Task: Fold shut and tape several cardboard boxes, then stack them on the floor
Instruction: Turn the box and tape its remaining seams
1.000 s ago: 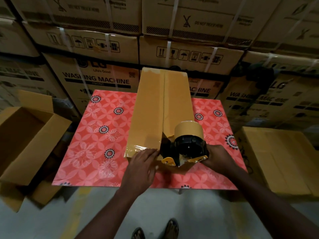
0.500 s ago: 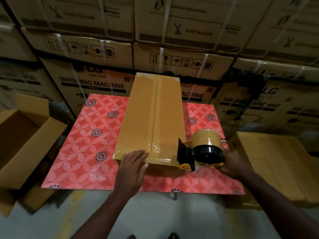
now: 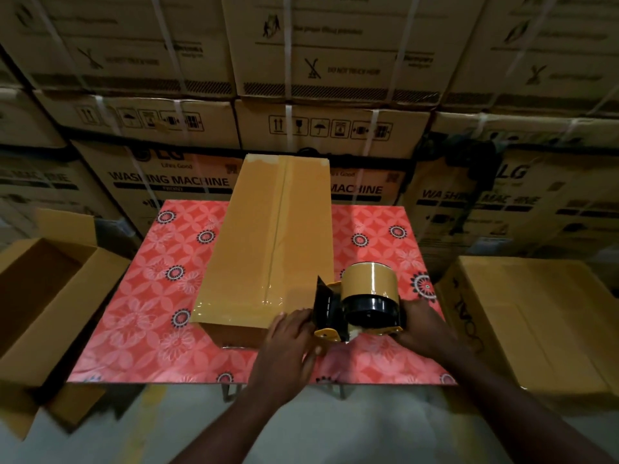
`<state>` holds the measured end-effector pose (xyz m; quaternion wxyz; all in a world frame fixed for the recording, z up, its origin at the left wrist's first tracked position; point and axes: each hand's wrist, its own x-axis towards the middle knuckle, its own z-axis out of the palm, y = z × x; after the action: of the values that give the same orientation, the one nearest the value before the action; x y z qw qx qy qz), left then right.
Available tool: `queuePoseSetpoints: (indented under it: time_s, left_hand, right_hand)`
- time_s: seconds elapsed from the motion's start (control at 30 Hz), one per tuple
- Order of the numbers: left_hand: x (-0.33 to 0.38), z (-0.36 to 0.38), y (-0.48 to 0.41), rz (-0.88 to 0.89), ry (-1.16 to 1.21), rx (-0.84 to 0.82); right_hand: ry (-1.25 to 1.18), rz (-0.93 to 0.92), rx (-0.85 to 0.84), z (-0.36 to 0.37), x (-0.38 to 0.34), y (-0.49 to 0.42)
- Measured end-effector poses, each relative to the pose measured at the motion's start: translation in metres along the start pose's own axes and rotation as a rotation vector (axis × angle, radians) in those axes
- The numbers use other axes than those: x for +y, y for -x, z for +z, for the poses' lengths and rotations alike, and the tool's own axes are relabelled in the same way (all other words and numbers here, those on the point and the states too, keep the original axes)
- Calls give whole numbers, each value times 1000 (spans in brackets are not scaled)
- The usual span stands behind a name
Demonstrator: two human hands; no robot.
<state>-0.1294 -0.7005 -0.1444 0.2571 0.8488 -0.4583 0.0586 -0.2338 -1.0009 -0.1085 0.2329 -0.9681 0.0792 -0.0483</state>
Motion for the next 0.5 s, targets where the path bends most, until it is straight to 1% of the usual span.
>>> queuePoseSetpoints:
  time_s: [0.13,0.23,0.3,0.4,0.5]
  left_hand:
    - [-1,2,0,-14,3,0]
    - [-2,-2,1,-25,14,-43]
    - [-2,-3,1,-32,27,-58]
    - [0,-2,0,-42,45,-53]
    - [4,1,-2,-65,67,-37]
  right_hand:
    - [3,-23,88,-1,7,1]
    - [12,-9,86,-11,23,6]
    - [83,37,57,-24,37,14]
    - [260,111,-53,-43,52,24]
    - [288,127,-137,-37,47,21]
